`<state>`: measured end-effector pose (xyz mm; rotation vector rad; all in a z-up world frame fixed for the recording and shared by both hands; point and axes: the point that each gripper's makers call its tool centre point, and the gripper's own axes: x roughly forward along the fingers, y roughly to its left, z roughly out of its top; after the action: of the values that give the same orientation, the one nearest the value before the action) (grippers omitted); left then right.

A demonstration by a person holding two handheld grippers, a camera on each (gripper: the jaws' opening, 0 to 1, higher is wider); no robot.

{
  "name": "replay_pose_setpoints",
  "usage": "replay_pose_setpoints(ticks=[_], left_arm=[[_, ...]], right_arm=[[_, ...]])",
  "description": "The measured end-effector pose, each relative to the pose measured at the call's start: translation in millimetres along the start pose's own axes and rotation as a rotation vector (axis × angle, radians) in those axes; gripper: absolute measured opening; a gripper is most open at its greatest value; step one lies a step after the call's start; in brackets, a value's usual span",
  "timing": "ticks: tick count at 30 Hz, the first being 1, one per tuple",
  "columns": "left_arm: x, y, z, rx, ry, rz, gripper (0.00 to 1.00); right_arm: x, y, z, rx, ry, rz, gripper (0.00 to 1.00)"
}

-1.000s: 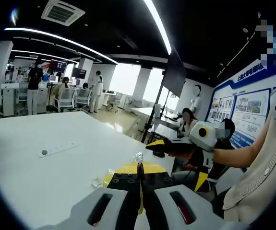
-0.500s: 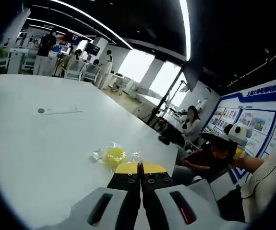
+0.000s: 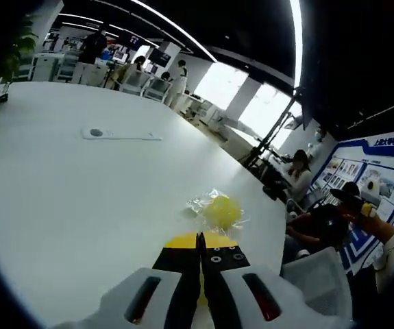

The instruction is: Compare the silicone blocks by pressing each to a similar depth, holding the contact briefly, and releasing to observe deformation and rebound differences across the visible hardness samples.

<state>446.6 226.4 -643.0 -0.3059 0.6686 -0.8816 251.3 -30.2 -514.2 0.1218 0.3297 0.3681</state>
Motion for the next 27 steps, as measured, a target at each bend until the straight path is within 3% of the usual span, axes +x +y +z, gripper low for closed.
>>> replay_pose_setpoints(ticks=[11, 19, 21, 27], left_arm=[[32.3, 64.4, -27.2, 0.025, 0.097, 0.062, 0.0], [40.6, 82.1, -38.9, 0.04, 0.092, 0.099, 0.0], [40.9, 87.3, -38.1, -0.007, 0.067, 0.117, 0.0], [39.6, 89.4, -38.9, -0.034, 0.055, 0.122, 0.0]], right_arm=[[11.0, 4.4, -12.6, 0.019, 0.067, 0.004, 0.75], [14.7, 6.5, -17.7, 0.026, 0.084, 0.005, 0.74], [16.7, 6.0, -21.5, 0.021, 0.09, 0.004, 0.74], [17.0, 9.4, -26.6, 0.025, 0.108, 0.012, 0.73]])
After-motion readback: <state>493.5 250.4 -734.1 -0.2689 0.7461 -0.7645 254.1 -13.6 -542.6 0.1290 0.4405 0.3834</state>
